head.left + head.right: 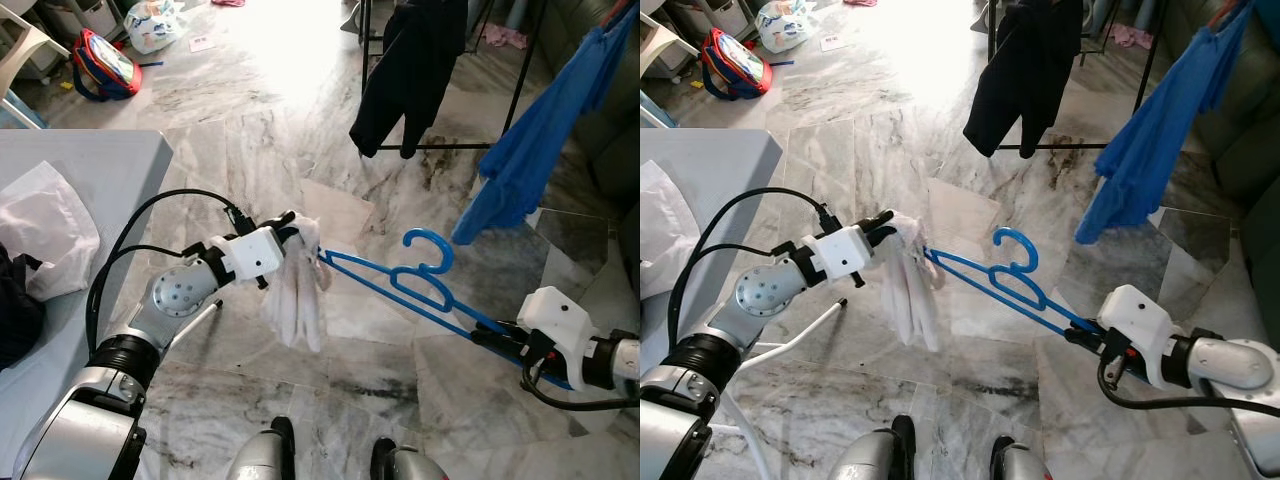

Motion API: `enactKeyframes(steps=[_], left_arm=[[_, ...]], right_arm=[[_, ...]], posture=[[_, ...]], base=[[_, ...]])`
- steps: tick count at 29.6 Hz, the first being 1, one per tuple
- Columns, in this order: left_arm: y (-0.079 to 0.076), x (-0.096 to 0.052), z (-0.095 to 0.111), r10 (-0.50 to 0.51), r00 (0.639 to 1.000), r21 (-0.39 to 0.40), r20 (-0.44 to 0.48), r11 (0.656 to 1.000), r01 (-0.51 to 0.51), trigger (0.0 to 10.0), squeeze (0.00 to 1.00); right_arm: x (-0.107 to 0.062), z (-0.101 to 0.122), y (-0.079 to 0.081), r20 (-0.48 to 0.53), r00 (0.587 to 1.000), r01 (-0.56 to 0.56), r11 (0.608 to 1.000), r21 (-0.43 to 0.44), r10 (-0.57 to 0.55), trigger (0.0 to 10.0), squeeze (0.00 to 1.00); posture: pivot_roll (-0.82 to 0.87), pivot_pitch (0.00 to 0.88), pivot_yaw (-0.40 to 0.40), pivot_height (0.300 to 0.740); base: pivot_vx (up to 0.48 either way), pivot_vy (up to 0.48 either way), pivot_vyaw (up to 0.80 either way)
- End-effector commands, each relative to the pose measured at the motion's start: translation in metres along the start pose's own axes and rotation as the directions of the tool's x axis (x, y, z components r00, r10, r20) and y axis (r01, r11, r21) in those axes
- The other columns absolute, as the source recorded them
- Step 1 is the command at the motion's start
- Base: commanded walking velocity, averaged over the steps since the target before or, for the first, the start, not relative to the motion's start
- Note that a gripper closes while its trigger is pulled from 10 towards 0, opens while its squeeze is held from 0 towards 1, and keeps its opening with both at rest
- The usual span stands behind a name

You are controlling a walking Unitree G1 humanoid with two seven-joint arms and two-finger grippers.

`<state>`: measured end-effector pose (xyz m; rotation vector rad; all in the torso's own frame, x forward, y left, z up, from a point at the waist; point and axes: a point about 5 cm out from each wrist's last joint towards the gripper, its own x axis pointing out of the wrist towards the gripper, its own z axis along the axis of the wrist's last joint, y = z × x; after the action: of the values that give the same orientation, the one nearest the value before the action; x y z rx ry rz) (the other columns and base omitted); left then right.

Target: Hang hanger

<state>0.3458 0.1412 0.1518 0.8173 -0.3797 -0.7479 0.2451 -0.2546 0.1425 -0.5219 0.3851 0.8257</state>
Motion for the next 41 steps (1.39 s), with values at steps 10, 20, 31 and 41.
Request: enactKeyframes(steps=[10,20,31,41], left_arm=[[0.000,0.007,0.025,0.000,0.989,-0.021,0.147,1.000,0.003,10.0,0.00],[0.003,0.010,0.035,0.002,0.980,-0.010,0.199,1.000,0.000,10.0,0.00],[0.008,0.007,0.037,0.001,0.979,0.031,0.206,0.999,-0.008,10.0,0.00],[0.009,0.009,0.044,0.008,0.971,0.051,0.238,0.999,-0.020,10.0,0.00]], right_arm=[[0.019,-0.015,0.011,0.017,0.998,-0.057,0.995,0.078,0.056,10.0,0.00],[0.033,-0.036,0.023,-0.005,0.997,-0.080,0.985,0.155,0.082,10.0,0.00],[0.035,-0.054,0.029,-0.067,0.994,-0.071,0.982,0.173,0.084,10.0,0.00],[0.038,-0.068,0.021,-0.135,0.991,0.033,0.987,0.158,-0.012,10.0,0.00]], posture=[[0.07,0.280,0.095,0.740],[0.08,0.276,0.104,0.740],[0.08,0.277,0.109,0.740],[0.08,0.278,0.111,0.740]], base=[[0.000,0.000,0.00],[0.000,0.000,0.00],[0.000,0.000,0.00],[0.000,0.000,0.00]])
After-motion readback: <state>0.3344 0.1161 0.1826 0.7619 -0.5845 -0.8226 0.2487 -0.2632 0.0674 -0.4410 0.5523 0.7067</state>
